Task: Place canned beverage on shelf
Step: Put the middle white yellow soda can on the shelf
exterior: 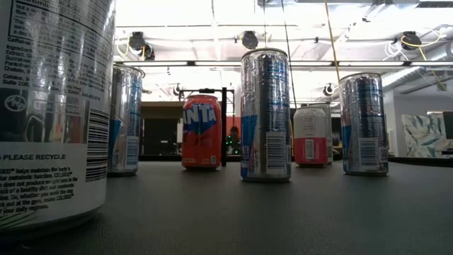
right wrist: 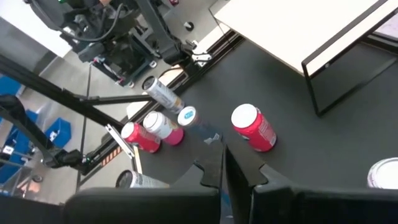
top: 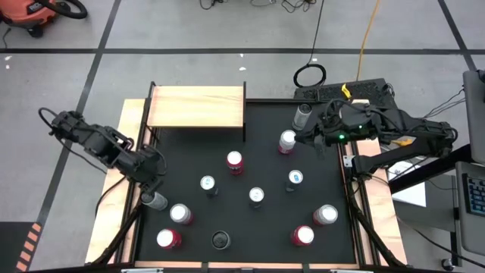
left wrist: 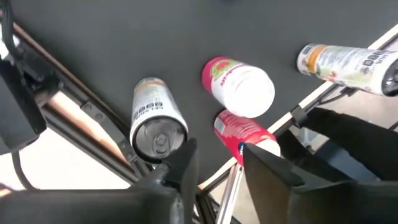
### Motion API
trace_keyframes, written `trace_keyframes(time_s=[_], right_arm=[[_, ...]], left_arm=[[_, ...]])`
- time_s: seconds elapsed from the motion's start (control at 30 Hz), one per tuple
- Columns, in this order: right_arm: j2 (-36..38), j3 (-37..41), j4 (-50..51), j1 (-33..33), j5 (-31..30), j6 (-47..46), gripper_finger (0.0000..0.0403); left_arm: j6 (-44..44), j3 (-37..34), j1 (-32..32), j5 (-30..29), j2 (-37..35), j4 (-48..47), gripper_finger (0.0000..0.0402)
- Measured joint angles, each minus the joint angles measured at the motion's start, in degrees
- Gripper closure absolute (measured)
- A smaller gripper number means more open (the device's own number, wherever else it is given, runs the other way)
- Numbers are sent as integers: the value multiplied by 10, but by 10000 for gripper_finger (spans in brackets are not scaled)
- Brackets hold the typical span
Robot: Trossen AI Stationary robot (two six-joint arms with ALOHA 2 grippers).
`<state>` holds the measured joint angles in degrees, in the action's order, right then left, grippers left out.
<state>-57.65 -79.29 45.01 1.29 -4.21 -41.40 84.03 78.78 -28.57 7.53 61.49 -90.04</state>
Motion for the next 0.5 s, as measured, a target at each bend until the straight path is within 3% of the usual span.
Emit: trace_keyframes(time_s=[0.5], right_arm=[[-3,0,0,11,14,5,403]], left_arm=[[82,-93,-55,40,0,0,140]])
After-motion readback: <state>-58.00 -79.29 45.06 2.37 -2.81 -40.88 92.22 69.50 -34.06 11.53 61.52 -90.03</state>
